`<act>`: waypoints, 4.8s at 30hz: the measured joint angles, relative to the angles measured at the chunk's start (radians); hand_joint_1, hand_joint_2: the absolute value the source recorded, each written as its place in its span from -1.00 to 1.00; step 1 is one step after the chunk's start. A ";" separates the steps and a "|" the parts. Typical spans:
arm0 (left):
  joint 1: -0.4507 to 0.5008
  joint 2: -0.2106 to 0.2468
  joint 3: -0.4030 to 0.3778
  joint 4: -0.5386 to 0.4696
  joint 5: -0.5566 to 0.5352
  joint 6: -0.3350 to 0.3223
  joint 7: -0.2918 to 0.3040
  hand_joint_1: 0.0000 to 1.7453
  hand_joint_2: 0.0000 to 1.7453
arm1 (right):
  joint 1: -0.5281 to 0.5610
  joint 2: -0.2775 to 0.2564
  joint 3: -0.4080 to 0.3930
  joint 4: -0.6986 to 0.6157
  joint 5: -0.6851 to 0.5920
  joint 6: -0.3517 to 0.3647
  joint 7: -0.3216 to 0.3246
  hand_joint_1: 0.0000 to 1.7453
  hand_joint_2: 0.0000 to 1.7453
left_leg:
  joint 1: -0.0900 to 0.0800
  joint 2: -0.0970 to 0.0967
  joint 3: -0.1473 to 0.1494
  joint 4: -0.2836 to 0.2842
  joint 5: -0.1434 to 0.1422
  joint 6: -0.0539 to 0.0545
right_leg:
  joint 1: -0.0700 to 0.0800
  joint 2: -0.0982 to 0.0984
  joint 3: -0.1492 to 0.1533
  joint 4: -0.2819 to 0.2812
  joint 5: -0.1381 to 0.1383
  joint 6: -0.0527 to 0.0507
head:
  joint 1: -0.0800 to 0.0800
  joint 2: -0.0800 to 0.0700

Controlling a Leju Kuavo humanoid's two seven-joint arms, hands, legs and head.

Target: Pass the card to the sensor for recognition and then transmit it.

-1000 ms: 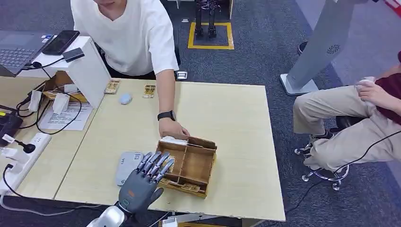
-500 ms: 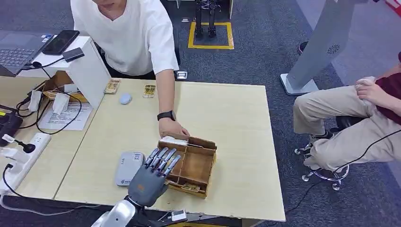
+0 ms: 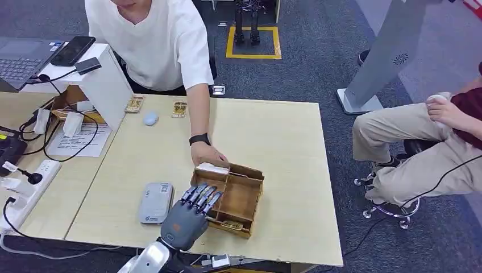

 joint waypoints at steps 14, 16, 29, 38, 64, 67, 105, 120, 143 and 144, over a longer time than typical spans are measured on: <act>-0.002 -0.003 0.000 0.011 0.042 0.028 -0.002 1.00 1.00 | 0.000 0.003 0.000 0.000 0.000 0.000 0.000 -1.00 1.00 | 0.000 0.000 0.000 0.000 0.000 0.000 | 0.000 0.000 0.000 0.000 0.000 0.000 | 0.000 0.000; -0.002 -0.003 0.000 0.011 0.043 0.028 -0.001 1.00 1.00 | 0.000 0.004 0.000 0.000 0.000 0.000 0.000 -1.00 1.00 | 0.000 0.000 0.000 0.000 0.000 0.000 | 0.000 0.000 0.000 0.000 0.000 0.000 | 0.000 0.000; -0.002 -0.008 0.000 0.019 0.011 0.051 0.019 1.00 1.00 | -0.001 0.006 0.001 0.000 -0.001 0.000 0.000 -1.00 1.00 | 0.000 0.000 0.000 0.000 0.000 0.000 | 0.000 0.000 0.000 0.000 0.000 0.000 | 0.000 0.000; 0.001 -0.011 0.000 0.020 0.028 0.093 0.002 1.00 1.00 | -0.002 0.010 0.012 -0.002 -0.004 0.000 -0.001 -1.00 1.00 | 0.000 0.000 0.000 0.000 0.000 0.000 | 0.000 0.000 0.000 0.000 0.000 0.000 | 0.000 0.000; 0.081 -0.035 0.020 -0.157 0.074 0.174 -0.098 1.00 1.00 | -0.002 0.017 0.023 -0.002 -0.021 0.000 -0.018 -1.00 1.00 | 0.000 0.000 -0.001 0.000 0.000 0.000 | 0.000 0.000 0.000 0.000 0.000 0.000 | 0.000 0.000; 0.084 -0.035 0.024 -0.167 0.074 0.174 -0.098 1.00 1.00 | -0.002 0.017 0.023 -0.002 -0.021 0.000 -0.019 -1.00 1.00 | 0.000 0.000 0.000 0.000 0.000 0.000 | 0.000 0.000 0.000 0.000 0.000 0.000 | 0.000 0.000; -0.050 0.069 -0.076 0.082 -0.030 0.116 0.141 -1.00 1.00 | -0.005 0.022 0.023 -0.004 -0.001 0.000 -0.012 -1.00 1.00 | 0.000 -0.002 0.003 0.000 0.000 0.000 | 0.000 -0.003 0.004 0.000 0.000 0.000 | 0.000 0.000; -0.087 0.091 -0.154 0.103 -0.030 0.115 0.218 -1.00 1.00 | -0.005 0.022 0.023 -0.004 -0.006 0.000 -0.012 -1.00 1.00 | 0.000 -0.003 0.005 0.000 0.003 0.001 | 0.000 -0.003 0.005 0.000 0.001 0.001 | 0.000 0.000; -0.092 0.090 -0.161 0.111 -0.030 0.048 0.148 1.00 1.00 | -0.005 0.022 0.023 -0.004 -0.018 0.000 -0.014 -1.00 1.00 | 0.000 -0.005 0.006 -0.001 0.004 0.001 | 0.000 -0.005 0.008 0.000 0.001 0.001 | 0.000 0.000; -0.091 0.090 -0.161 0.111 -0.030 0.043 0.147 1.00 1.00 | -0.005 0.022 0.023 -0.004 -0.018 0.000 -0.014 -1.00 1.00 | 0.000 -0.005 0.006 -0.001 0.004 0.001 | 0.000 -0.005 0.008 0.000 0.001 0.001 | 0.000 0.000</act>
